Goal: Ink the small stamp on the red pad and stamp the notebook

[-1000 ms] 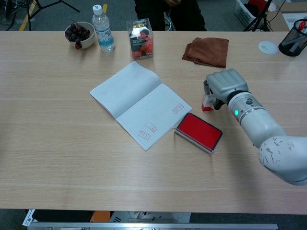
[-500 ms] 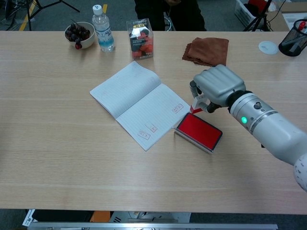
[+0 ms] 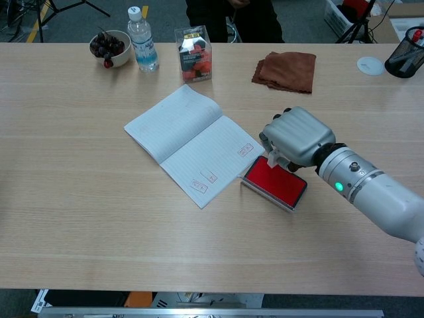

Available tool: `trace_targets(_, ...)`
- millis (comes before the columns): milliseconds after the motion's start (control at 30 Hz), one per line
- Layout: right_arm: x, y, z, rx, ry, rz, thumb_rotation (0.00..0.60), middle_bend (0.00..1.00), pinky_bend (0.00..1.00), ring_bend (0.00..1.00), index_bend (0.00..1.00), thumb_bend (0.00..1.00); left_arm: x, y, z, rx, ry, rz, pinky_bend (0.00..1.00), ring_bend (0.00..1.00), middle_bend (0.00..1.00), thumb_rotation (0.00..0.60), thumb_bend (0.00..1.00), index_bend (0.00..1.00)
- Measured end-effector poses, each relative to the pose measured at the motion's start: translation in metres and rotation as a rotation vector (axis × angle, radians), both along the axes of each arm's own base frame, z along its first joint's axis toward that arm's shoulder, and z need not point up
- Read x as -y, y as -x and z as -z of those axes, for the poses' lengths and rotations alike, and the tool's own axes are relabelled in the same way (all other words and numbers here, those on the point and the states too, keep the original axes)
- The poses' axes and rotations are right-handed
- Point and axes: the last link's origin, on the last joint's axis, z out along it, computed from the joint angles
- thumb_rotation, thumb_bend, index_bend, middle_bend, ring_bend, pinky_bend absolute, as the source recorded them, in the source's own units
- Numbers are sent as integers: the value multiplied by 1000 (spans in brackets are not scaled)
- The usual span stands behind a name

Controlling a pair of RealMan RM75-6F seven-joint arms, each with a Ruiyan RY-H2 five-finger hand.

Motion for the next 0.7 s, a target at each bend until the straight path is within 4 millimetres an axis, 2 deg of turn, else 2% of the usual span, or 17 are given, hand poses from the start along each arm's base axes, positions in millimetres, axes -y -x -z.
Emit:
trace_targets(333, -7, 4, 15, 30, -28, -6, 600, 462, 293, 316, 593, 368, 0, 3, -1, 0, -3, -7, 63, 34, 38, 600, 272, 42)
trace_targets(700, -11, 6, 21, 35, -35, -29, 600, 462, 293, 316, 593, 368, 1, 4, -1, -1, 0, -11, 63, 34, 37, 600, 272, 42)
